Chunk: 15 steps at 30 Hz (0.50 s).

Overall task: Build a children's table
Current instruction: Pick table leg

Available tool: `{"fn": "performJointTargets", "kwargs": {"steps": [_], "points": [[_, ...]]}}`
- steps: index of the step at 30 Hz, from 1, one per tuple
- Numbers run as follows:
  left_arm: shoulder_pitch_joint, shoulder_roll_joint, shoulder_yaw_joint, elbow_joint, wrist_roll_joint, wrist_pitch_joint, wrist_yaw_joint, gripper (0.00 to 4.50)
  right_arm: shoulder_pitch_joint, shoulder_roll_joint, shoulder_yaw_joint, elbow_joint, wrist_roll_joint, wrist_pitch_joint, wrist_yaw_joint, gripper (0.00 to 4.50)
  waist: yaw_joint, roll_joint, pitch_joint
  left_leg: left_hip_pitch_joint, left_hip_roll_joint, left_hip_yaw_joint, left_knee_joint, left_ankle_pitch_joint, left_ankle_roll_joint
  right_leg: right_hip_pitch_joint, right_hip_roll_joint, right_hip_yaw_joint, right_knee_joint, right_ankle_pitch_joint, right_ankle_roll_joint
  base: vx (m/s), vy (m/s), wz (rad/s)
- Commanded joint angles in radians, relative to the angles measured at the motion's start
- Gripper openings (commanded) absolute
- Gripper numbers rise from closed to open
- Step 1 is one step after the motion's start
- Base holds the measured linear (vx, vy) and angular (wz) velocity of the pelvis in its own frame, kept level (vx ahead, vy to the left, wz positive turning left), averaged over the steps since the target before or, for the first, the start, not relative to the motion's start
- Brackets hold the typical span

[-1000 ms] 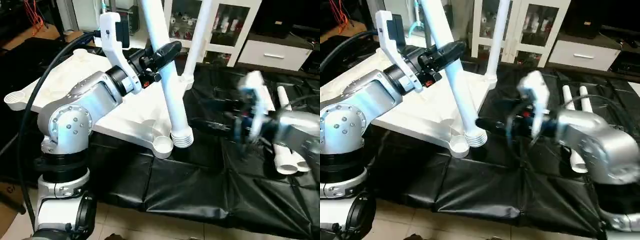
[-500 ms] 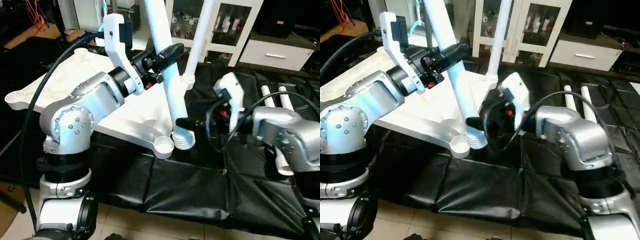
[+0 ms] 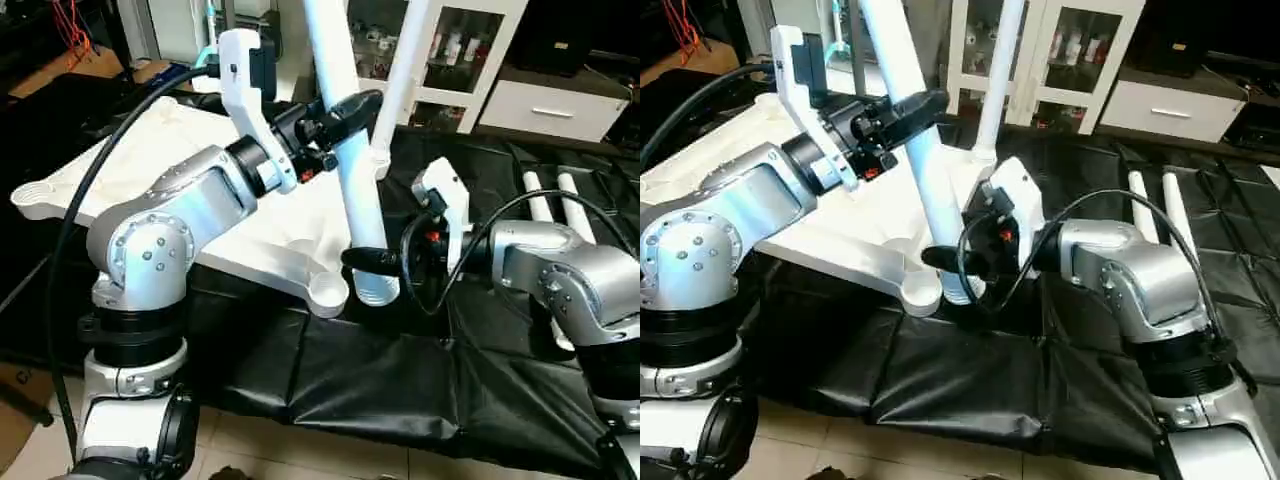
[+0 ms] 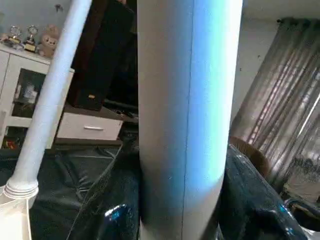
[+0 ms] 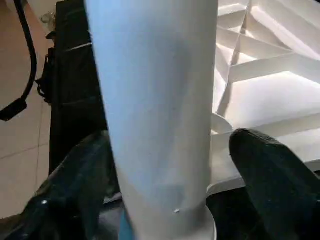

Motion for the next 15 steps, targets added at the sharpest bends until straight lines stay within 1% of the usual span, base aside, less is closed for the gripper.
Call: {"fn": "performJointTargets", "kwargs": {"steps": [1, 3, 4, 5, 6, 8, 9, 12, 13, 14, 15], "points": [[-0.016, 0.002, -0.021, -0.035, -0.015, 0.018, -0.019, 1.71, -0.019, -0.005, 0.012, 0.008, -0.012, -0.012, 0.009, 3.56, -0.001, 0.001, -0.072, 0.001, 0.002, 0.009, -0.066, -0.105, -0.002, 0.074, -0.033, 0.028, -0.066, -0.184, -0.167, 0.000, 0.000, 0.00], [-0.013, 0.004, -0.027, -0.043, -0.019, 0.021, -0.024, 1.71, -0.018, -0.004, 0.016, 0.008, -0.014, -0.014, 0.012, 3.32, -0.001, 0.001, -0.072, 0.002, 0.002, 0.009, -0.066, -0.109, -0.003, 0.072, -0.032, 0.028, -0.067, -0.188, -0.167, 0.000, 0.000, 0.00], [-0.013, 0.004, -0.027, -0.043, -0.019, 0.021, -0.024, 1.71, -0.018, -0.004, 0.016, 0.008, -0.014, -0.014, 0.012, 3.32, -0.001, 0.001, -0.072, 0.002, 0.002, 0.009, -0.066, -0.109, -0.004, 0.073, -0.033, 0.028, -0.066, -0.189, -0.166, 0.000, 0.000, 0.00], [-0.011, 0.007, -0.033, -0.047, -0.021, 0.024, -0.031, 1.71, -0.018, -0.004, 0.018, 0.007, -0.015, -0.015, 0.013, 3.22, -0.001, 0.001, -0.071, 0.001, 0.001, 0.010, -0.066, -0.114, -0.004, 0.072, -0.032, 0.028, -0.068, -0.197, -0.163, 0.000, 0.000, 0.00], [-0.009, 0.010, -0.040, -0.052, -0.022, 0.024, -0.036, 1.71, -0.017, -0.003, 0.019, 0.006, -0.016, -0.015, 0.014, 3.16, -0.001, 0.003, -0.071, 0.002, 0.002, 0.008, -0.067, -0.119, -0.005, 0.072, -0.032, 0.027, -0.068, -0.205, -0.161, 0.000, 0.000, 0.00], [-0.007, 0.012, -0.044, -0.057, -0.025, 0.027, -0.041, 1.71, -0.016, -0.002, 0.020, 0.005, -0.018, -0.015, 0.014, 3.04, -0.002, 0.002, -0.071, 0.001, 0.002, 0.008, -0.067, -0.119, -0.006, 0.073, -0.032, 0.027, -0.068, -0.204, -0.158, 0.000, 0.000, 0.00], [-0.004, 0.014, -0.049, -0.062, -0.027, 0.029, -0.046, 1.71, -0.014, -0.001, 0.021, 0.004, -0.019, -0.015, 0.015, 3.04, -0.002, 0.004, -0.072, 0.002, 0.002, 0.008, -0.067, -0.117, -0.007, 0.072, -0.032, 0.027, -0.067, -0.200, -0.158, 0.000, 0.000, 0.00], [0.002, 0.020, -0.061, -0.076, -0.031, 0.037, -0.058, 1.71, -0.012, 0.000, 0.022, 0.000, -0.022, -0.017, 0.019, 2.75, -0.002, 0.003, -0.071, 0.001, 0.002, 0.008, -0.067, -0.114, -0.008, 0.073, -0.032, 0.027, -0.066, -0.197, -0.160, 0.000, 0.000, 0.00], [0.004, 0.020, -0.063, -0.080, -0.031, 0.039, -0.061, 1.71, -0.012, 0.001, 0.022, -0.001, -0.023, -0.017, 0.021, 2.63, -0.002, 0.004, -0.072, 0.001, 0.002, 0.008, -0.067, -0.112, -0.008, 0.073, -0.032, 0.027, -0.066, -0.194, -0.161, 0.000, 0.000, 0.00], [0.006, 0.021, -0.065, -0.082, -0.030, 0.040, -0.063, 1.71, -0.012, 0.002, 0.022, -0.001, -0.024, -0.018, 0.022, 2.63, -0.002, 0.004, -0.071, 0.001, 0.002, 0.008, -0.067, -0.112, -0.008, 0.073, -0.031, 0.027, -0.066, -0.191, -0.161, 0.000, 0.000, 0.00], [0.007, 0.022, -0.067, -0.085, -0.030, 0.042, -0.066, 1.71, -0.012, 0.003, 0.022, -0.001, -0.026, -0.019, 0.023, 2.39, -0.002, 0.004, -0.071, 0.002, 0.001, 0.008, -0.066, -0.113, -0.008, 0.072, -0.031, 0.027, -0.066, -0.191, -0.162, 0.000, 0.000, 0.00]]}}
